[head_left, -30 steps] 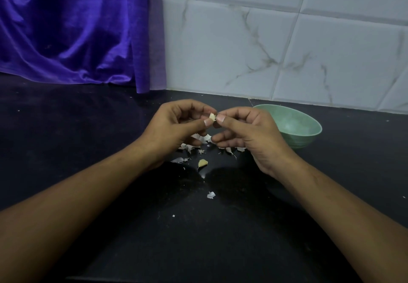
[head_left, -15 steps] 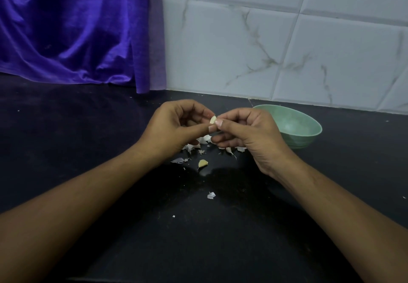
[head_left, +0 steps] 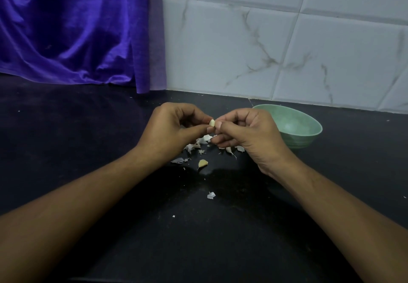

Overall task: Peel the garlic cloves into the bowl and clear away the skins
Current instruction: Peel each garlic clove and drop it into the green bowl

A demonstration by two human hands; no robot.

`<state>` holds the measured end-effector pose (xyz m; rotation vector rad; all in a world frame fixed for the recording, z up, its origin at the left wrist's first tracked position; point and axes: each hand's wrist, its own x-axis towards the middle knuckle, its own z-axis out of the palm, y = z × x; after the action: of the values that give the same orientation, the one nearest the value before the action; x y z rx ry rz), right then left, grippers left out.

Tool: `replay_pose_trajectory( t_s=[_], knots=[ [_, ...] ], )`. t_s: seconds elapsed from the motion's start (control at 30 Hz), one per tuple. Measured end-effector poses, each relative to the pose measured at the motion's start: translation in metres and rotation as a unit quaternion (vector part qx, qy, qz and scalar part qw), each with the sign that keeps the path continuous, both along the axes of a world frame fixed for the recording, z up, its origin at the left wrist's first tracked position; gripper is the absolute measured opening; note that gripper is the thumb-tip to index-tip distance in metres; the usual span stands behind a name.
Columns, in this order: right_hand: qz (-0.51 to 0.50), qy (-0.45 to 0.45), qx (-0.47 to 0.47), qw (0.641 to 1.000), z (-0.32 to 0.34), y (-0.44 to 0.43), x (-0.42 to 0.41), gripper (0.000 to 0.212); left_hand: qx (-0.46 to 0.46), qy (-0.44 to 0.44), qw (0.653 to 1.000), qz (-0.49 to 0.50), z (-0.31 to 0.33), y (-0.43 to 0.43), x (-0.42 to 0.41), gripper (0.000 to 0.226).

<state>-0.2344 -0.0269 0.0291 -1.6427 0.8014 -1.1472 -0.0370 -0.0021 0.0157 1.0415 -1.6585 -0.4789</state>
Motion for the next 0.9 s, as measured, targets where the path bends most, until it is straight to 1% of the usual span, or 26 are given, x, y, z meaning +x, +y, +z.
replay_pose_trajectory(
  t_s=[0.13,0.3,0.43,0.5,0.63,0.77,0.83,0.9],
  knots=[
    [-0.01,-0.003,-0.009,1.0,-0.0009,0.0011,0.0028,0.005,-0.015,-0.013,1.0,0.014,-0.0002,-0.0002,-0.0014,0.012],
    [-0.007,-0.011,-0.008,1.0,0.0,0.0029,0.0072,0.01,-0.036,-0.024,0.999,0.016,-0.0002,0.0017,-0.0056,0.028],
    [0.003,0.003,-0.01,1.0,0.0013,0.0027,0.0068,0.016,-0.05,-0.029,0.998,0.016,0.0016,0.0032,-0.0076,0.019],
    [0.006,0.012,-0.005,1.0,0.0011,0.0021,0.0057,0.016,-0.041,-0.009,0.999,0.006,0.0025,0.0029,-0.0073,0.015],
    [0.002,0.038,0.005,0.999,-0.0018,0.0006,0.0061,0.011,0.005,0.069,0.997,-0.029,0.0038,0.0011,-0.0047,0.016],
    [-0.014,0.052,-0.005,0.999,-0.003,-0.0013,0.0059,0.012,0.038,0.098,0.993,-0.045,0.0059,0.0011,-0.004,0.019],
    [-0.019,0.059,-0.024,0.998,-0.0037,-0.0028,0.0042,0.015,0.055,0.108,0.992,-0.045,0.0062,0.0011,-0.004,0.018],
    [-0.022,0.062,-0.044,0.997,-0.0043,-0.0035,0.0026,0.011,0.072,0.119,0.989,-0.045,0.0063,0.0014,-0.0037,0.015]
  ],
)
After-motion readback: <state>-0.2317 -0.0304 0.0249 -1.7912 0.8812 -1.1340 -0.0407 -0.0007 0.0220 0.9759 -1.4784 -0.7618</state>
